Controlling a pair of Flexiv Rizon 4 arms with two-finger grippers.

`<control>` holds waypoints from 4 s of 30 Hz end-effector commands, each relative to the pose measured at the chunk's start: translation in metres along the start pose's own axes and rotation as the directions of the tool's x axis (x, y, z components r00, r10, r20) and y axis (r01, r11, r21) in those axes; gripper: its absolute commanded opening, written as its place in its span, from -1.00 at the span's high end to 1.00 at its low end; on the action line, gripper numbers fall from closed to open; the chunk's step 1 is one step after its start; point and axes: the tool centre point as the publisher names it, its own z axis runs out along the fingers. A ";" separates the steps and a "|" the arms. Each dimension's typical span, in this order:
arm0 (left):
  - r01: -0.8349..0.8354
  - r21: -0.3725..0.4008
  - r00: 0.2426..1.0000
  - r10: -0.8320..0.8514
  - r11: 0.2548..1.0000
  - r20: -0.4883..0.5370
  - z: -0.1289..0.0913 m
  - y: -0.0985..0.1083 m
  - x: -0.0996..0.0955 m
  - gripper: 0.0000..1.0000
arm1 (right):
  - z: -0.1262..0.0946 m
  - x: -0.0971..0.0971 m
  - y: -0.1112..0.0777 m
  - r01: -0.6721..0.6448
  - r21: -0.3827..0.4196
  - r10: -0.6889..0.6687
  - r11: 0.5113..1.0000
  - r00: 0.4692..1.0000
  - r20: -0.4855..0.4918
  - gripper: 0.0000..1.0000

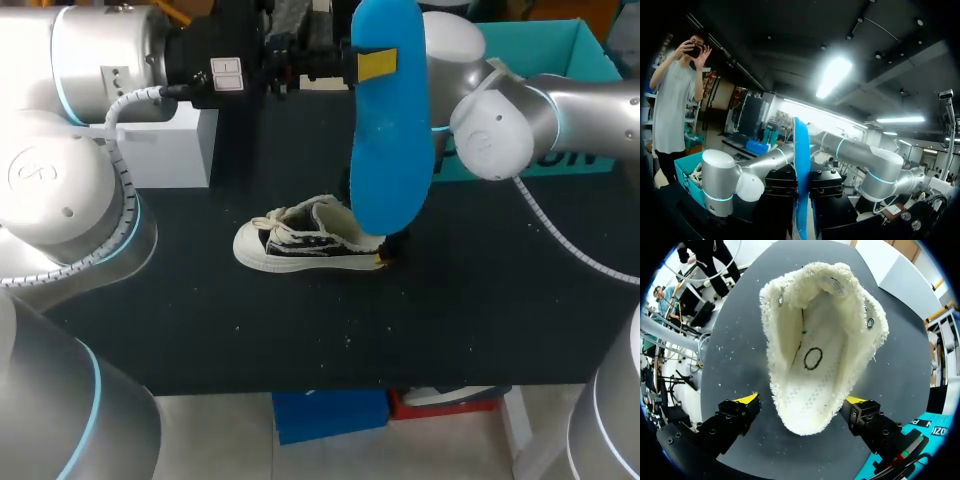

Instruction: Take the shoe out of the shoebox, open the shoe tongue, remove and reinsert the insole, then place the shoe into the shoebox

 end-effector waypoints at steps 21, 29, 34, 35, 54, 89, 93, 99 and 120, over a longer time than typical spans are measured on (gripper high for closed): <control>-0.002 0.003 1.000 0.002 1.000 0.000 0.001 0.001 0.000 1.00 | -0.012 -0.009 -0.006 0.101 -0.258 -0.073 0.961 0.991 0.114 -1.00; -0.002 0.003 1.000 0.002 1.000 0.000 0.001 0.001 0.000 1.00 | -0.007 -0.012 -0.003 0.120 -0.333 -0.079 0.935 0.988 0.133 -1.00; -0.002 0.003 1.000 0.002 1.000 0.000 0.001 0.001 0.000 1.00 | 0.001 -0.008 -0.004 0.109 -0.378 -0.063 0.919 0.989 0.131 -1.00; -0.002 0.003 1.000 0.002 1.000 0.000 0.001 0.001 0.000 1.00 | 0.003 -0.007 -0.004 0.107 -0.391 -0.059 0.914 0.989 0.134 -1.00; -0.002 0.003 1.000 0.002 1.000 0.000 0.001 0.001 0.000 1.00 | 0.020 0.003 -0.011 0.130 -0.572 0.003 0.810 0.974 0.226 -1.00; -0.002 0.003 1.000 0.002 1.000 0.000 0.001 0.001 0.000 1.00 | -0.031 -0.018 0.012 -0.030 0.088 0.026 0.996 0.999 0.042 -1.00; -0.002 0.003 1.000 0.002 1.000 0.000 0.001 0.001 0.000 1.00 | -0.026 -0.024 0.021 -0.020 0.190 0.021 0.981 1.000 0.000 -1.00; -0.002 0.003 1.000 0.002 1.000 0.000 0.001 0.001 0.000 1.00 | -0.014 -0.034 0.036 -0.009 0.290 0.018 0.957 0.999 -0.029 -1.00; -0.002 0.003 1.000 0.002 1.000 0.000 0.001 0.001 0.000 1.00 | 0.009 -0.067 0.064 -0.005 0.362 0.009 0.932 1.000 -0.008 -1.00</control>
